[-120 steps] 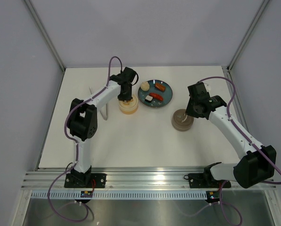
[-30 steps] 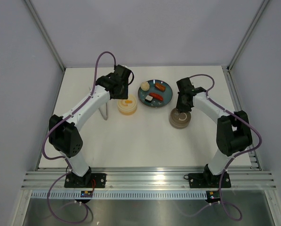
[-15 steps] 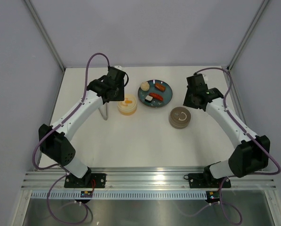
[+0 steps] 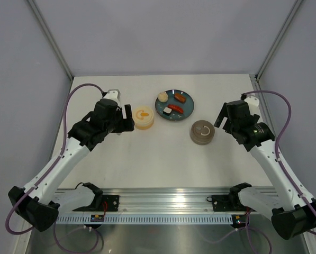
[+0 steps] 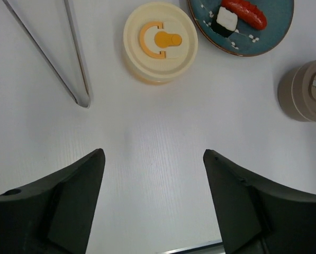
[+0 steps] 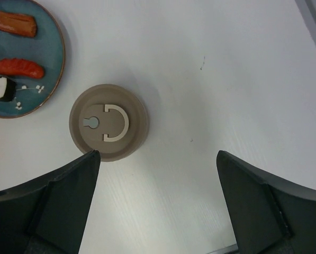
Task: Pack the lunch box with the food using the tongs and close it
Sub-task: Reset both arms
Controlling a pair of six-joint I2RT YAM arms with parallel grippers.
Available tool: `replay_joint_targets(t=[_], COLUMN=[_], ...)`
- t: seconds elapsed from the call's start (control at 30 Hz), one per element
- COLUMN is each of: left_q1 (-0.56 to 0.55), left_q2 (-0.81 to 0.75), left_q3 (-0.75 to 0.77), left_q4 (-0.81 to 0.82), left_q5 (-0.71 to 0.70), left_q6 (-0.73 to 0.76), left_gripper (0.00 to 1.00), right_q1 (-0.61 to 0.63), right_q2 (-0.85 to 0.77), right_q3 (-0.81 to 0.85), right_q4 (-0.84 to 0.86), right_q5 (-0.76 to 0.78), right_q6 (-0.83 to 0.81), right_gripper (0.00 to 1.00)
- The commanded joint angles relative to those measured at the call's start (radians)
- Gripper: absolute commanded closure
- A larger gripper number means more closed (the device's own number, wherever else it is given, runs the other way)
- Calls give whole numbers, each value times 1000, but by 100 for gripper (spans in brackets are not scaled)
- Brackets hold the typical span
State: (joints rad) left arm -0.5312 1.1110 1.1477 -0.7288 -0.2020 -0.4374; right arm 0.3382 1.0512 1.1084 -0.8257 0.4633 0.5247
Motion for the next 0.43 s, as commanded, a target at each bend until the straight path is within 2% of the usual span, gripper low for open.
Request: replay_joint_targets(t=[0.0,0.13,0.4], left_q1=[2,0,2], left_q2=[-77,-152,-154], left_q3=[-54,-105,-42], left_q4=[60,62,31], left_q5=[26,-7,-27], left_q6=[-9,-15,-32], left_gripper=[16,1,1], right_q1=[-4,-2,-4], right_q2=[-46,-57,-103], right_q3=[-47,-81,-91], right_q4=[-49,-70,-44], right_q5=[51,-1,32], right_q6=[58,96,118], right_gripper=[1,1,0])
